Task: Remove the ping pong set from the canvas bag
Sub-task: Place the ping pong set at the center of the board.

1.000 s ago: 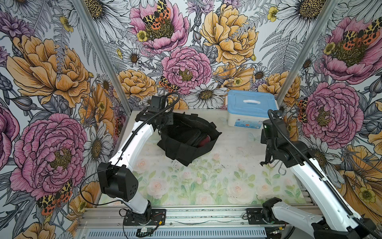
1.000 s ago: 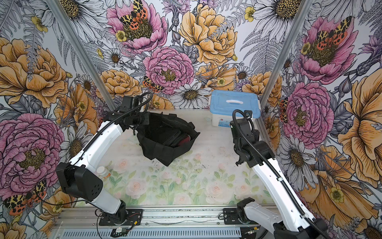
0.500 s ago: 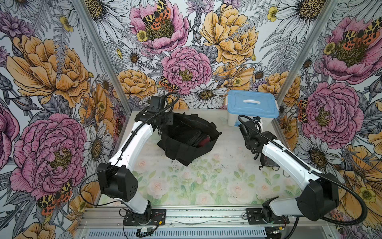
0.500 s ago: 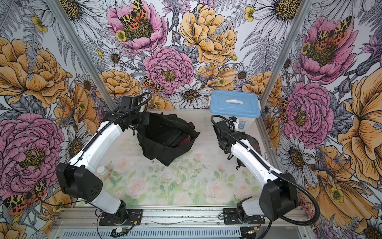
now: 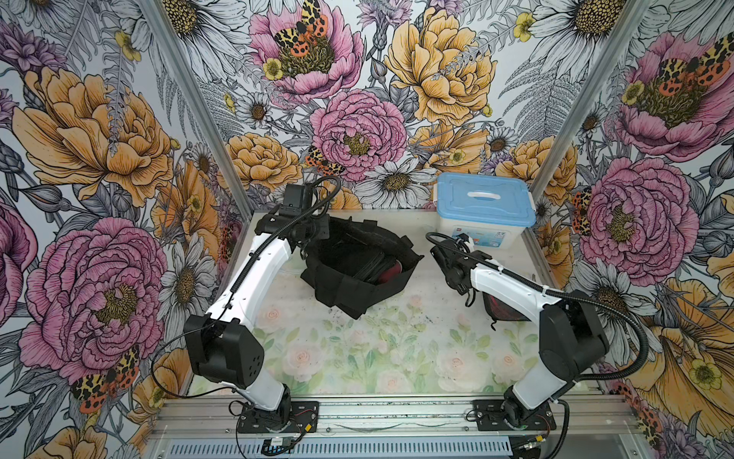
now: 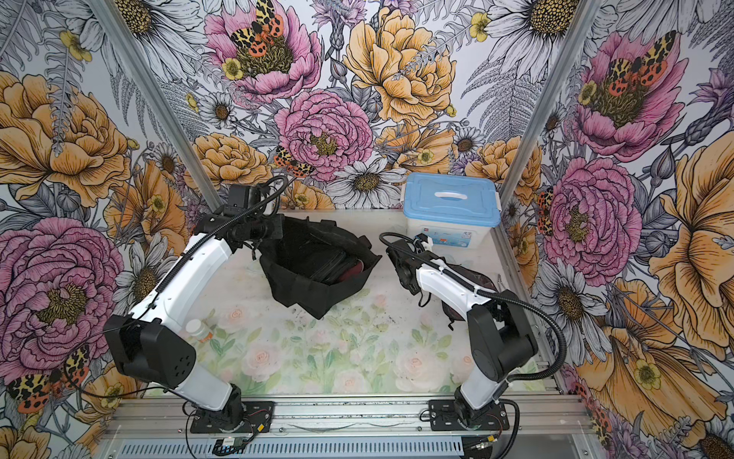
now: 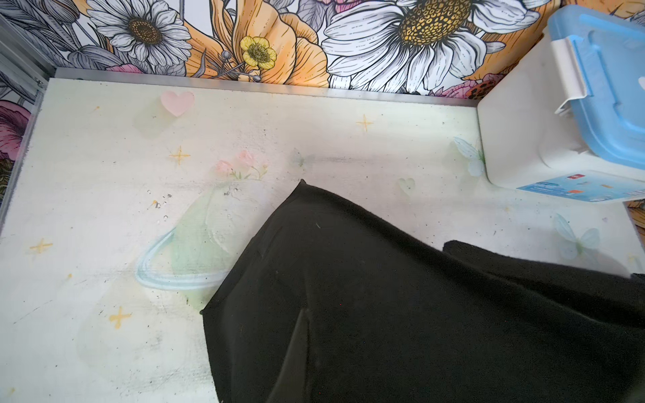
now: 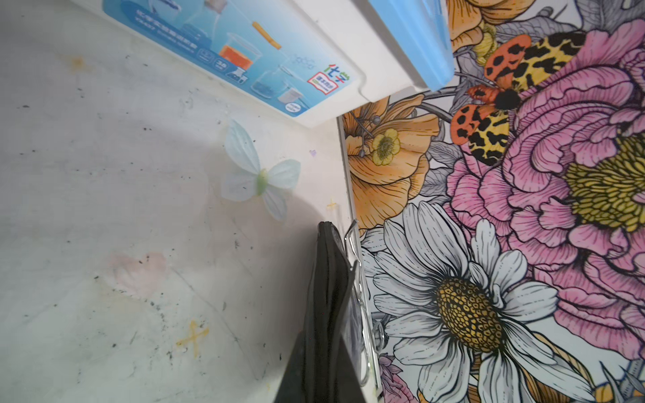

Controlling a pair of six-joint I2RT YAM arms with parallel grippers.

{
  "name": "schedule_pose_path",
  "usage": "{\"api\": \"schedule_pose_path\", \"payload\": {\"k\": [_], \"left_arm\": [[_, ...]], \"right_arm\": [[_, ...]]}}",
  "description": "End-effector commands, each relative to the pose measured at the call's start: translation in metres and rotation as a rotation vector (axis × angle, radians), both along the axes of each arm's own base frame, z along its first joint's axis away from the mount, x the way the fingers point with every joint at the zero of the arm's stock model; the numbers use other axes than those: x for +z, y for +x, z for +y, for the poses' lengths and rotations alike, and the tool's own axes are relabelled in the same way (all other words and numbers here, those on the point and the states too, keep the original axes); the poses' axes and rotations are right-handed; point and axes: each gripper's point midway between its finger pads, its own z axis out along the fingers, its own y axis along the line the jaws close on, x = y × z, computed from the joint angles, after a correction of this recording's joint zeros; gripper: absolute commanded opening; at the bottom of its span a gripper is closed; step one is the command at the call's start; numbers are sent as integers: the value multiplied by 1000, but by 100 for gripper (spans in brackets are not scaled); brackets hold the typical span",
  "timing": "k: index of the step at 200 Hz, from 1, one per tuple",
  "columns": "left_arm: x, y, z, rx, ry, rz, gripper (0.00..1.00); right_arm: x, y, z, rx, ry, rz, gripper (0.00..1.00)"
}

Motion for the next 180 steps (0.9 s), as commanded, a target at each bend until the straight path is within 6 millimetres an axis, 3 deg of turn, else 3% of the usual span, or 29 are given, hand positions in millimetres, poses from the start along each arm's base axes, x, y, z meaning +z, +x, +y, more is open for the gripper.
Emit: {"api": "schedule_pose_path", "payload": {"k": [1,110,163,180], "left_arm": [[63,4,9,12,-45,-194,0],[58,9,21,37,-56,-181,0],[55,6,27,50,-47,-177,0],[54,5,28,51,-47,-175,0]], "right_arm": [[1,20,22,0,96,-69,0],[-54,62,71,50,169,4,0],[-79,75,99,81,304,36,0],[-82,78,106,88,353,35,6]]}}
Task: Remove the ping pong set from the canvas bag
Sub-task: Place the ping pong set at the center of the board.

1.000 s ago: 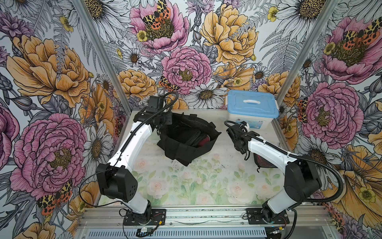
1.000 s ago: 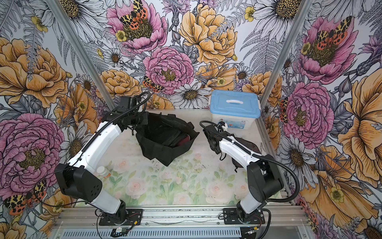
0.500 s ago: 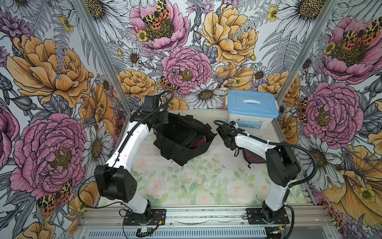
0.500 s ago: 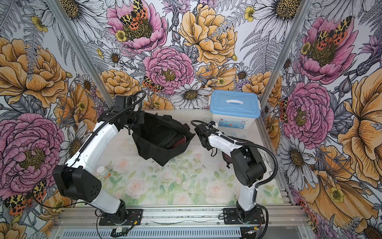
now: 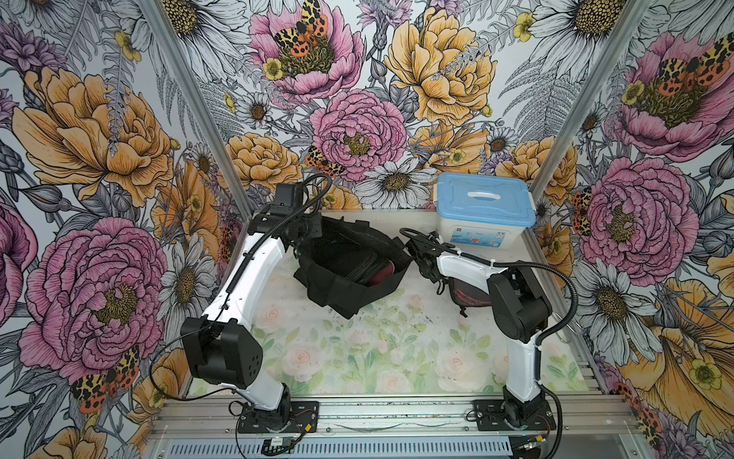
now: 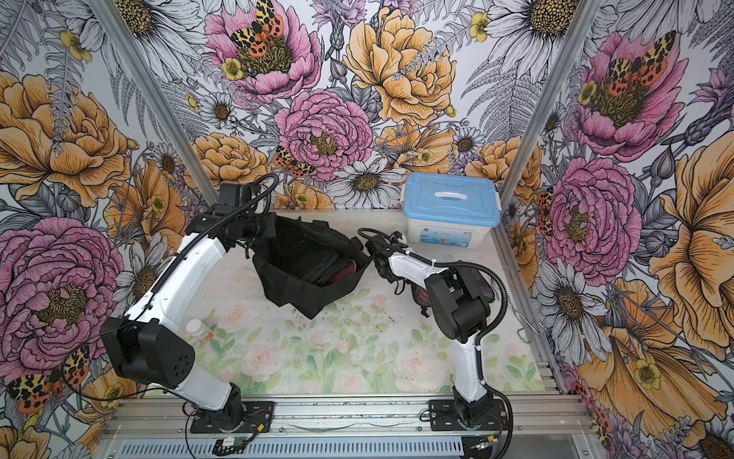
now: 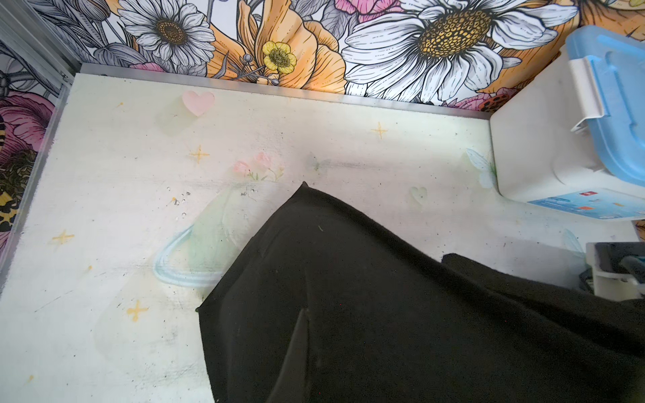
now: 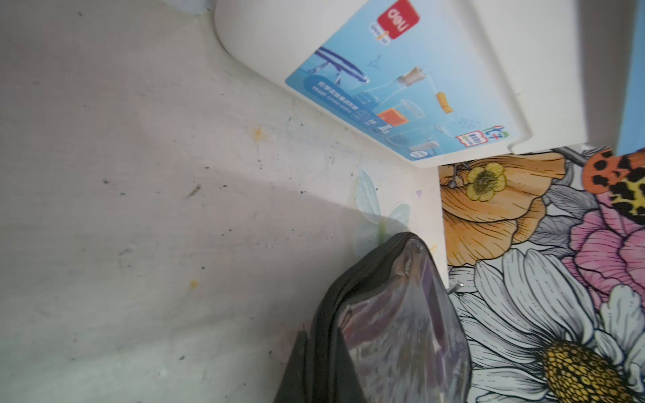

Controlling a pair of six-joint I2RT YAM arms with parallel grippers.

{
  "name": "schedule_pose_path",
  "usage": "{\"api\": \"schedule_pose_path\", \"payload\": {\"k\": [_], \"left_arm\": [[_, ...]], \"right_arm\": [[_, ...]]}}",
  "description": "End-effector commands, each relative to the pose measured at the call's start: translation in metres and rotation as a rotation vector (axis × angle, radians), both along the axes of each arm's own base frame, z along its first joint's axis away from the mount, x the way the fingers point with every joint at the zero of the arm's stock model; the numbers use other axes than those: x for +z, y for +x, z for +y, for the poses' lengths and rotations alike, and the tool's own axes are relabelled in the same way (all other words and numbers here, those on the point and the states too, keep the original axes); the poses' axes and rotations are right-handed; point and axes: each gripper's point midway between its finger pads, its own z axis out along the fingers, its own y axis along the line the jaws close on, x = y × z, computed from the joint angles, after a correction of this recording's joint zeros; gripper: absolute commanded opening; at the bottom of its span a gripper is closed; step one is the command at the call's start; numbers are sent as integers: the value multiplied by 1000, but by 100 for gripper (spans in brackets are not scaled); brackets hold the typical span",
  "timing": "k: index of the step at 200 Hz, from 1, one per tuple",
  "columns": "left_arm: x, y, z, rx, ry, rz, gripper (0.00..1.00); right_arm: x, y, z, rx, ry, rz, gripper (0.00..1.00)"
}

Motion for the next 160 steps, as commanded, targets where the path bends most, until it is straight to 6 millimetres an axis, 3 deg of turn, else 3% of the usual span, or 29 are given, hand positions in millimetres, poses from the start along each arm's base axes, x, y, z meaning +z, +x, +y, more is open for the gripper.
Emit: {"api": "schedule_pose_path", "payload": {"k": [1,63,84,113,160], "left_arm": [[53,3,8,12,-31,-176,0],[51,-1,11,20,-26,-172,0],[50,-1,11,20,-26,-171,0],[51,-1,12,23,-24,-173,0],[49,1,11,13,-28,-169,0]], "right_arm": [[-11,13,34,23,201,-16,6],[-22,18,46,23,405,14,25],[-16,20,51,28,506,4,39],[16,22,58,58,614,-58,56],[92,23,60,81,816,-242,65]]}}
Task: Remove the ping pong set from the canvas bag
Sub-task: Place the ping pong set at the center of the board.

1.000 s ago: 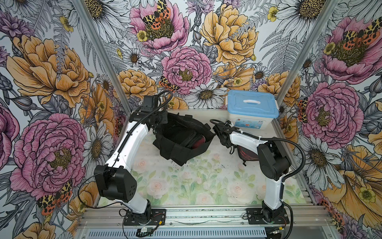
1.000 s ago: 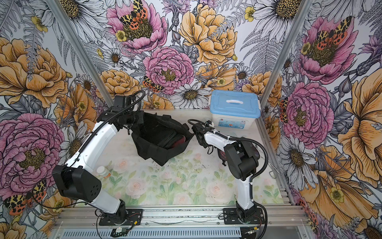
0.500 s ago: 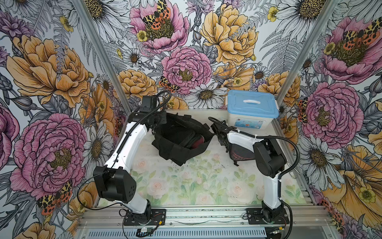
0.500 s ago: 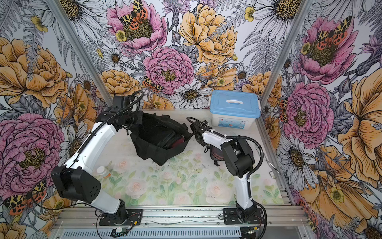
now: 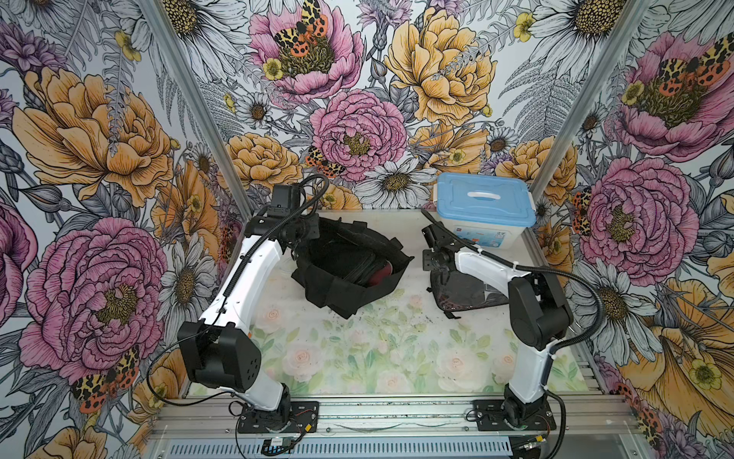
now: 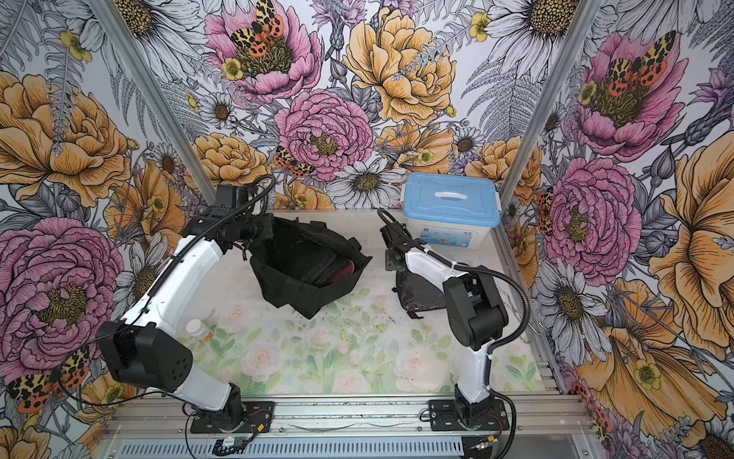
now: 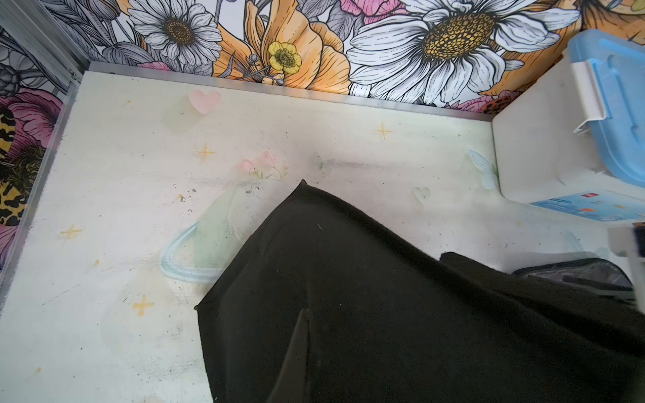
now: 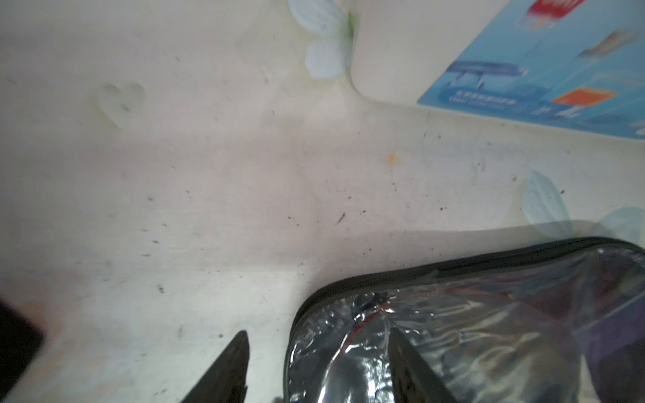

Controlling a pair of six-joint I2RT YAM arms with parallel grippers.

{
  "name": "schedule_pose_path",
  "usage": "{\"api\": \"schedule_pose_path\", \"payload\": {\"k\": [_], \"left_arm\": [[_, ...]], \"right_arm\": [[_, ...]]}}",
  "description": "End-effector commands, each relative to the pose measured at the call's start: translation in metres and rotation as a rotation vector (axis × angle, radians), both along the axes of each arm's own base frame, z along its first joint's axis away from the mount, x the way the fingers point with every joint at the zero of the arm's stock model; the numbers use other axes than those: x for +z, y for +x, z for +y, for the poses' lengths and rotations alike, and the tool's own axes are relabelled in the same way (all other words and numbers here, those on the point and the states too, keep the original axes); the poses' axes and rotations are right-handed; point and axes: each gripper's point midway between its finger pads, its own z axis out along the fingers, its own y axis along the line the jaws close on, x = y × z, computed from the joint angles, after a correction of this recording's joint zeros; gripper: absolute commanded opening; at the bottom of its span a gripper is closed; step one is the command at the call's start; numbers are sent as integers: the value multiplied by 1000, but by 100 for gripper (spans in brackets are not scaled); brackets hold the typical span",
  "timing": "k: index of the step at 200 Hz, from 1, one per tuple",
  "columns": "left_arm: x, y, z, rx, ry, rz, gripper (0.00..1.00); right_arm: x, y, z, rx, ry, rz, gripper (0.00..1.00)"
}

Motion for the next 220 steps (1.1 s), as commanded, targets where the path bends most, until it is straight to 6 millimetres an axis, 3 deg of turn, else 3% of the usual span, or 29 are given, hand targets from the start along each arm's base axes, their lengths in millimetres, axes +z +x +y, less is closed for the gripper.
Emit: {"api": "schedule_pose_path", "payload": {"k": [1,48,87,153,220], "left_arm": [[48,6,6,2,-27,-165,0],[56,5,-1,-31,-35,-183,0],[65,7,-10,-64,-47,-203,0],[79,12,-34,-127,-79,-230,0],[86,1,-66,-168,-95,-241,0]], "right_arm": [[60,6,11,-3,172,-158,65],[153,-20,17,36,393,-414,67],[188,-51,40,160,481,-495,67],[192,-113,100,388,570,-544,68],[181,-142,158,482,658,-438,68]]}}
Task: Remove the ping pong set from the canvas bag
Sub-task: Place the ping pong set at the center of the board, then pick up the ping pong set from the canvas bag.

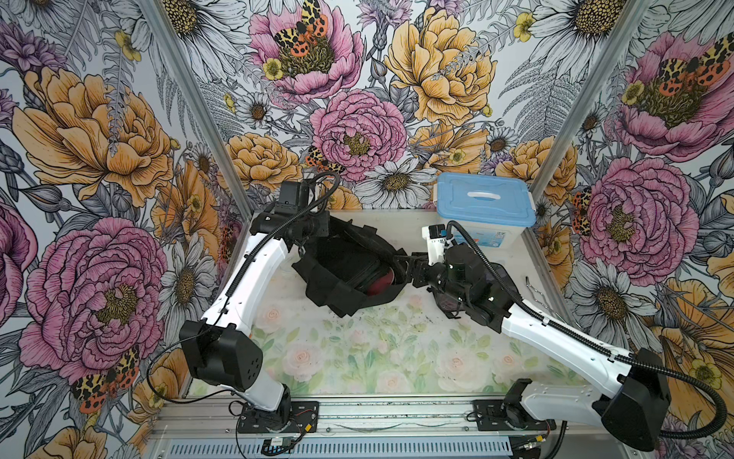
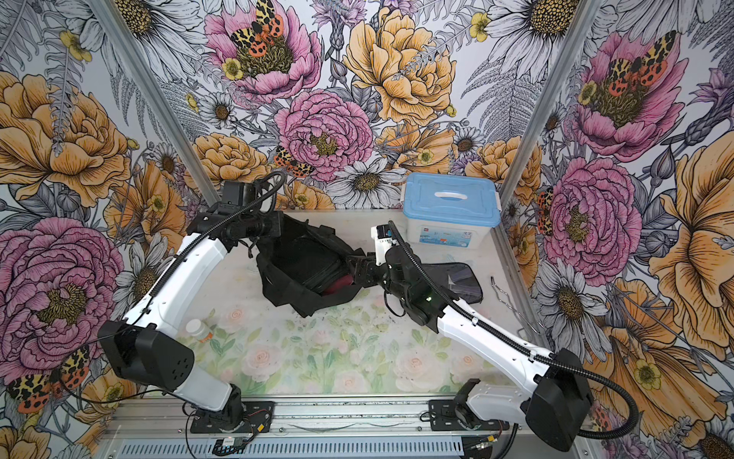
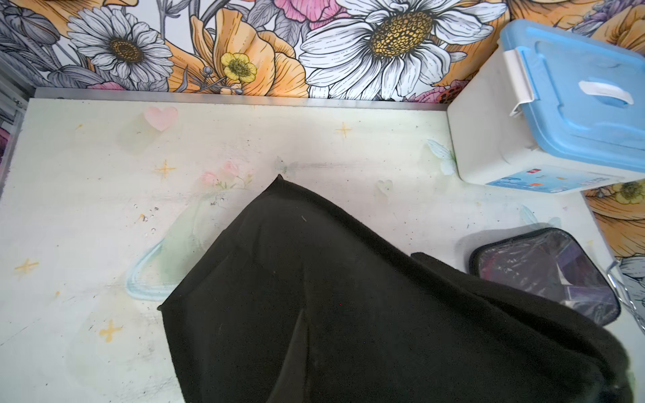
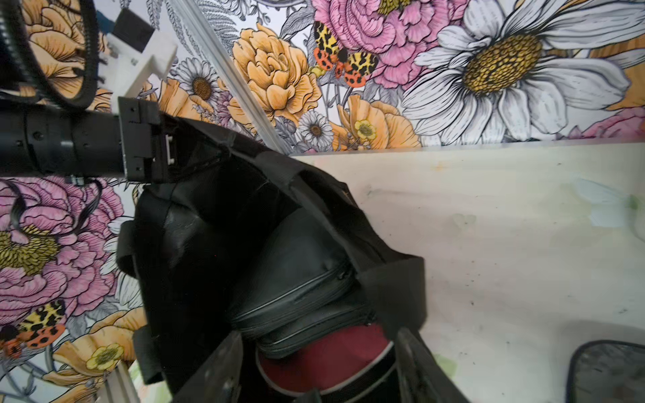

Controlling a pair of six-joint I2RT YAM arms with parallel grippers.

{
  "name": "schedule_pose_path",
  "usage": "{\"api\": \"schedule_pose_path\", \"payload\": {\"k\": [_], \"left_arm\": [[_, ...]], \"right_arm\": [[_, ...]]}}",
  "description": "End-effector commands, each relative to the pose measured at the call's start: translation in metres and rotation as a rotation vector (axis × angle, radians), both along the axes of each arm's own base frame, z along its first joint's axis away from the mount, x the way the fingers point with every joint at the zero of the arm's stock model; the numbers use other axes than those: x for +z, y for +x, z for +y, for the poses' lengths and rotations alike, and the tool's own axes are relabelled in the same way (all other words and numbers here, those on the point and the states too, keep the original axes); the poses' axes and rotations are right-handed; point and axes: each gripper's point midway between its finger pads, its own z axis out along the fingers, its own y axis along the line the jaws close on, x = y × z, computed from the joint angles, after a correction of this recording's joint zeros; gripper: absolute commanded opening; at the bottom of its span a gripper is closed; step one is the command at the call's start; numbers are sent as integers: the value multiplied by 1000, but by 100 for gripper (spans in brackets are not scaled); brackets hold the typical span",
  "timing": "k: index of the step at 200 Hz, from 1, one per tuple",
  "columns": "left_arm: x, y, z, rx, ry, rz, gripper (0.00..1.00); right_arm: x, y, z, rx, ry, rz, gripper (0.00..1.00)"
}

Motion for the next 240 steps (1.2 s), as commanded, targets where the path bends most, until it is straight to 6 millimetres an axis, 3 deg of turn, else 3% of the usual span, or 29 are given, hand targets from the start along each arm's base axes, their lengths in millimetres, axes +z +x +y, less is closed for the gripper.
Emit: {"api": "schedule_pose_path", "payload": {"k": [1,43,84,141,240], "left_arm": [[69,6,-20,-27,-87,-207,0],[65,-3,-33,-34,-82,-201,0],[62,-7,-39,-36,-77,-200,0],[56,-12,-41,-41,-74,-194,0],[60,-15,-45,-79,-79,-229,0]], "right_arm": [[10,-4,22,39,62,13,68],[-16,-25,56,97,66,93,69],[-30,-23,69,70,118,180,70],[-43,-8,74,-42,198,314,75],[-66,17,60,-211,347,484,75]]}}
